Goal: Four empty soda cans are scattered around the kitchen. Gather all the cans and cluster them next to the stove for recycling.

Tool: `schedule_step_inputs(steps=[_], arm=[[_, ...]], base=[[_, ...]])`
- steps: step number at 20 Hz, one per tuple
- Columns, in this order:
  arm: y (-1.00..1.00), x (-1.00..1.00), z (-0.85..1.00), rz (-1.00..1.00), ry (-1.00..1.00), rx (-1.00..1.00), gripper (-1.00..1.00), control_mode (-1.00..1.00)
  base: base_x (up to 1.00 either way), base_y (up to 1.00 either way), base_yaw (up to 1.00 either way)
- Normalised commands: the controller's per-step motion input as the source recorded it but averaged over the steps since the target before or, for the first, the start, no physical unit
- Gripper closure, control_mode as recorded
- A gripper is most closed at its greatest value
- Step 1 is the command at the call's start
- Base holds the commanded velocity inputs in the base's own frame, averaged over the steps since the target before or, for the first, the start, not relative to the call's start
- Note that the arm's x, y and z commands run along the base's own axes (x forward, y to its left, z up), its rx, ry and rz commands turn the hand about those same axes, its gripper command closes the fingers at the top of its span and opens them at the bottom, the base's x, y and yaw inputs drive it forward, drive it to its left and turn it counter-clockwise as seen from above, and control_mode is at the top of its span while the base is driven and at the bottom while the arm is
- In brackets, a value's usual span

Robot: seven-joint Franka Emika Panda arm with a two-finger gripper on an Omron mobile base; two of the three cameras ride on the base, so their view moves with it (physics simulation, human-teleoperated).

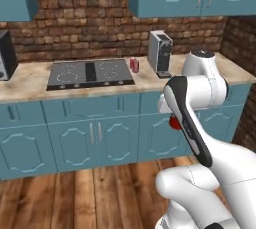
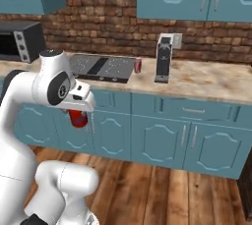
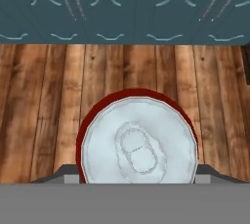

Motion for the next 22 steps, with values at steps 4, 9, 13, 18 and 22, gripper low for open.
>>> schedule_step_inputs(steps=[4, 9, 13, 18, 22], arm=[[0.00, 0.00, 0.00, 0.00, 0.00, 0.00, 1.00, 1.00], [0.00, 0.00, 0.00, 0.00, 0.00, 0.00, 1.00, 1.00], [0.00, 0.00, 0.00, 0.00, 0.00, 0.00, 1.00, 1.00], [0.00, 0.00, 0.00, 0.00, 0.00, 0.00, 1.00, 1.00], [0.00, 0.00, 0.00, 0.00, 0.00, 0.00, 1.00, 1.00]], base=[[1.00, -0.02, -0.03], [0.88, 0.02, -0.06], [0.86, 0.06, -0.05], [0.75, -0.09, 0.00], [0.56, -0.08, 0.00]])
